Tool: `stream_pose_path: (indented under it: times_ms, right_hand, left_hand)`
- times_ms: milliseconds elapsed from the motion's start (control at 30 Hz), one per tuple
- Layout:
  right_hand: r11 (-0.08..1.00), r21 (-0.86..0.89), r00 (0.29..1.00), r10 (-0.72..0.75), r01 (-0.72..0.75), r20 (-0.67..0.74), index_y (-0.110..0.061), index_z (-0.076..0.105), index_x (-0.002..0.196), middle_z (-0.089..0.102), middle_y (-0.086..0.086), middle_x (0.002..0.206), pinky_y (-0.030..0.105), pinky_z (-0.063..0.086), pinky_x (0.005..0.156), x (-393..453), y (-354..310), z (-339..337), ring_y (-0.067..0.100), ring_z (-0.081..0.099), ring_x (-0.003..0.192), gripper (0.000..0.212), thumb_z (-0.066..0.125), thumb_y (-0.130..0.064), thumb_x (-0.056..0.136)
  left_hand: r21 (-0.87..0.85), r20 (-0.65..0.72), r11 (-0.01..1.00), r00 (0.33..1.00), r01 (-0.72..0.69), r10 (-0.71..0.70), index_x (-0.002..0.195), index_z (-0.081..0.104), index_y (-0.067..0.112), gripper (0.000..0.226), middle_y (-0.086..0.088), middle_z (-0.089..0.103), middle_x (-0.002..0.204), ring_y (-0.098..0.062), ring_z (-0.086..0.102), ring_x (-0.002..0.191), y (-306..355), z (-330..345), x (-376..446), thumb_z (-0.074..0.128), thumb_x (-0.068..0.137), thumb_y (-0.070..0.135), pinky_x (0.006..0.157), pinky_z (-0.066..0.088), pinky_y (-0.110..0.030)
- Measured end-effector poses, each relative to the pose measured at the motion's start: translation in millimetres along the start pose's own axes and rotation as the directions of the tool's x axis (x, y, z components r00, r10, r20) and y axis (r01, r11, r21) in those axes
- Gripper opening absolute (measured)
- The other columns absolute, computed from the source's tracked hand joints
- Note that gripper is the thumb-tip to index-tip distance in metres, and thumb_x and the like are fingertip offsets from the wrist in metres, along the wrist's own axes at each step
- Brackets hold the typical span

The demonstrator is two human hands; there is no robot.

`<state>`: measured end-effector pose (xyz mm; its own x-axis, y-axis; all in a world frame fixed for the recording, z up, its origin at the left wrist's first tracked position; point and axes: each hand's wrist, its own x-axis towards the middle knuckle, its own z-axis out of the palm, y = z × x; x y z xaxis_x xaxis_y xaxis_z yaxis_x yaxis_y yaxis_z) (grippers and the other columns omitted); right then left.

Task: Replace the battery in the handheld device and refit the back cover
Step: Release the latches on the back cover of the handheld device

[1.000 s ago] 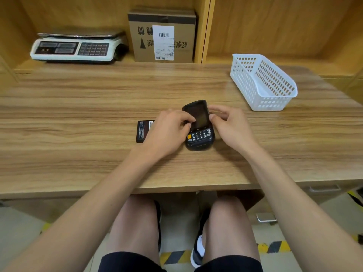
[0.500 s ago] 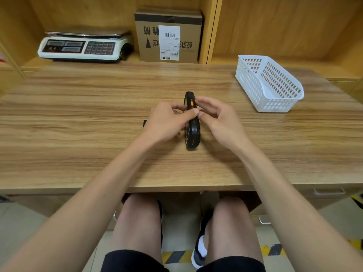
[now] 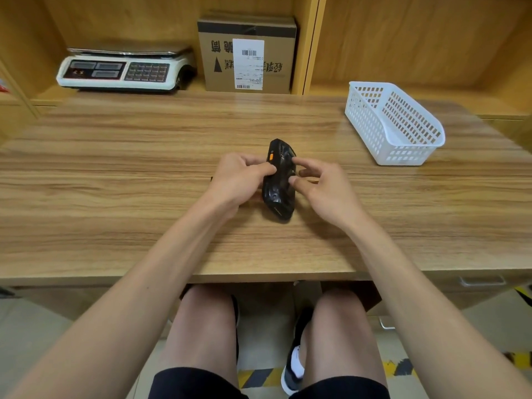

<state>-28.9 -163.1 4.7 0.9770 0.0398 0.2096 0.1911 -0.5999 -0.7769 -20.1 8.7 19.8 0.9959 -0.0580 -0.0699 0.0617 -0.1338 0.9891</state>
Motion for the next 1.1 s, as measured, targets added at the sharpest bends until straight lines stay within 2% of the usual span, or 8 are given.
stream_pose_path:
  times_ms: [100,200,367,533,700,833,967,1100]
  right_hand:
    - [0.999,-0.034,0.999,0.028,-0.028,-0.021,-0.020,0.065,0.130,0.071,-0.004,0.119,0.036,0.049,0.100,-2.7,6.0,-5.9,0.011,0.064,0.109,0.041,0.068,-0.025,0.090]
    - [0.996,-0.068,0.998,0.052,-0.054,-0.037,-0.017,0.064,0.131,0.070,-0.003,0.124,0.038,0.048,0.101,-6.0,10.6,-12.3,0.013,0.065,0.109,0.042,0.068,-0.026,0.090]
    - [0.993,-0.080,0.994,0.080,-0.086,-0.067,-0.017,0.067,0.127,0.071,-0.003,0.122,0.031,0.048,0.099,-10.3,15.9,-20.6,0.011,0.066,0.108,0.036,0.066,-0.021,0.091]
    - [0.992,-0.074,0.993,0.094,-0.100,-0.073,-0.011,0.067,0.126,0.068,-0.001,0.128,0.026,0.046,0.100,-13.4,18.6,-22.3,0.010,0.064,0.112,0.036,0.067,-0.019,0.091]
    - [0.991,-0.092,0.993,0.086,-0.094,-0.079,-0.012,0.066,0.127,0.066,-0.001,0.132,0.023,0.043,0.101,-13.9,17.4,-21.6,0.011,0.062,0.117,0.036,0.068,-0.020,0.091]
    - [0.989,-0.118,0.991,0.083,-0.095,-0.102,-0.012,0.066,0.127,0.065,0.001,0.132,0.029,0.044,0.105,-14.6,17.3,-18.4,0.015,0.062,0.121,0.037,0.067,-0.021,0.091]
    - [0.987,-0.135,0.991,0.071,-0.085,-0.112,-0.012,0.065,0.128,0.067,0.001,0.130,0.027,0.045,0.099,-16.1,14.9,-15.8,0.016,0.064,0.116,0.038,0.067,-0.021,0.091]
    - [0.987,-0.132,0.989,0.069,-0.086,-0.127,-0.012,0.065,0.128,0.067,0.001,0.130,0.028,0.045,0.100,-17.0,13.9,-14.6,0.016,0.063,0.116,0.038,0.067,-0.020,0.091]
  left_hand:
    - [-0.079,-0.007,0.997,1.000,0.021,-0.022,0.085,0.075,0.014,0.018,-0.003,0.077,0.076,-0.013,0.073,0.064,-0.8,7.8,-1.4,0.065,0.091,0.001,0.048,0.053,-0.020]
    - [-0.065,-0.016,0.997,0.999,0.028,-0.029,0.109,0.069,0.007,0.020,-0.006,0.074,0.091,-0.012,0.071,0.070,-3.6,15.3,-2.3,0.065,0.092,-0.001,0.051,0.054,-0.019]
    - [0.210,0.019,0.977,0.999,-0.039,0.036,0.117,0.073,0.010,0.029,-0.003,0.077,0.100,-0.010,0.071,0.079,-11.5,21.3,3.0,0.072,0.089,0.016,0.079,0.058,-0.029]
    - [0.401,0.065,0.913,0.996,-0.075,0.054,0.110,0.077,0.021,0.020,0.006,0.077,0.096,-0.009,0.069,0.092,-8.4,22.1,-2.0,0.070,0.092,0.024,0.087,0.052,-0.026]
    - [0.423,0.078,0.901,0.994,-0.100,0.074,0.102,0.080,0.025,0.015,0.017,0.068,0.072,0.000,0.058,0.067,-7.9,21.7,-1.4,0.068,0.093,0.025,0.073,0.042,-0.022]
    - [0.440,0.085,0.893,0.994,-0.094,0.063,0.102,0.080,0.022,0.015,0.003,0.076,0.077,-0.004,0.059,0.052,-7.3,20.9,0.1,0.067,0.094,0.023,0.061,0.051,-0.017]
    - [0.357,0.099,0.933,0.995,-0.041,0.006,0.102,0.078,0.016,0.014,-0.004,0.079,0.084,-0.017,0.072,0.059,-9.6,20.3,5.2,0.069,0.093,0.018,0.078,0.063,-0.039]
    - [0.352,0.096,0.936,0.995,-0.025,-0.009,0.115,0.073,0.012,0.025,-0.004,0.077,0.089,-0.020,0.075,0.061,-14.0,20.0,7.5,0.071,0.091,0.019,0.079,0.063,-0.042]
